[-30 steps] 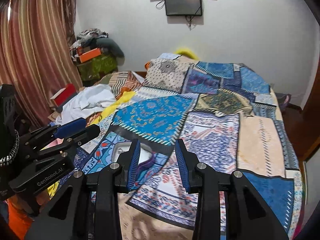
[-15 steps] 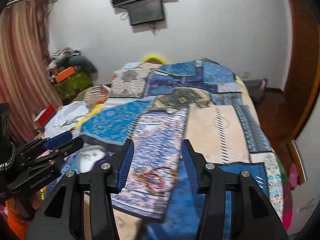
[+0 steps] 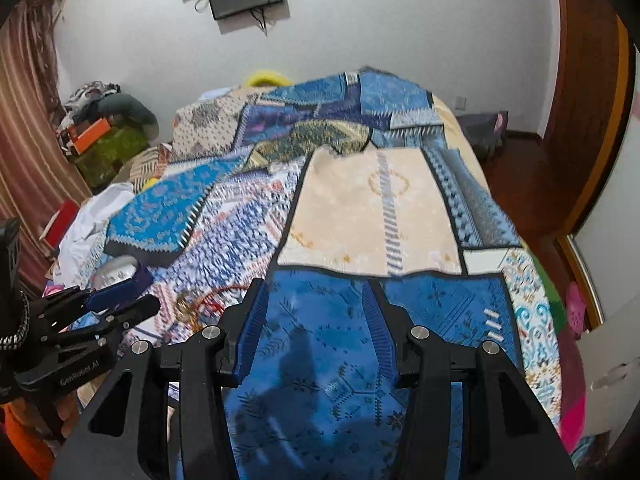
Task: Organize jewelry
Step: 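Move the open left tool back to the jewelry pile, then grasp a gold ring from the pile with the left tool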
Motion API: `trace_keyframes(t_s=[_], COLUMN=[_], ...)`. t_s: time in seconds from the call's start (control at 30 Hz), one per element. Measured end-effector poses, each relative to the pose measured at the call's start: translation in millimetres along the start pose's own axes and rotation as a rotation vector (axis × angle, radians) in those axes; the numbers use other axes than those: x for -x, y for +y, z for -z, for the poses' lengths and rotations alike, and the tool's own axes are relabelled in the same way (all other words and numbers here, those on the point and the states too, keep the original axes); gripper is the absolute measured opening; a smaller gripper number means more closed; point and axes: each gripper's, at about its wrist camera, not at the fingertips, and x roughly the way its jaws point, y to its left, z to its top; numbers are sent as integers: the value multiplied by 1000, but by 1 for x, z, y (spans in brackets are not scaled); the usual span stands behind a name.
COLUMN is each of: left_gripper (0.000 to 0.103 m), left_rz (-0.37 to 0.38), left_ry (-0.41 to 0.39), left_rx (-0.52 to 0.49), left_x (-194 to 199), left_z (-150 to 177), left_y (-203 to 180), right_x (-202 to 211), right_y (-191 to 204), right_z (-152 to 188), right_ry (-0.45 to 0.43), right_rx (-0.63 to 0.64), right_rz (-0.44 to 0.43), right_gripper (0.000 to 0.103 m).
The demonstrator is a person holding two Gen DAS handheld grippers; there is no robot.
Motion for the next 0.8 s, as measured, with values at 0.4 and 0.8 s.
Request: trace_keyframes(t_s=[0.4,0.8], left_gripper=[39,19], left_rz=[62,79], left_ry=[12,1], left_rx=[-22,3], left_x=[-19,-21], left_z=[3,2], left_y=[-9,-2], right_x=[-18,-27], right_y=[-4,6], right_z=[12,15], right_ry=[57,92], right_rx=[-4,12], right_rz=[-34,-64], right_gripper=[45,45])
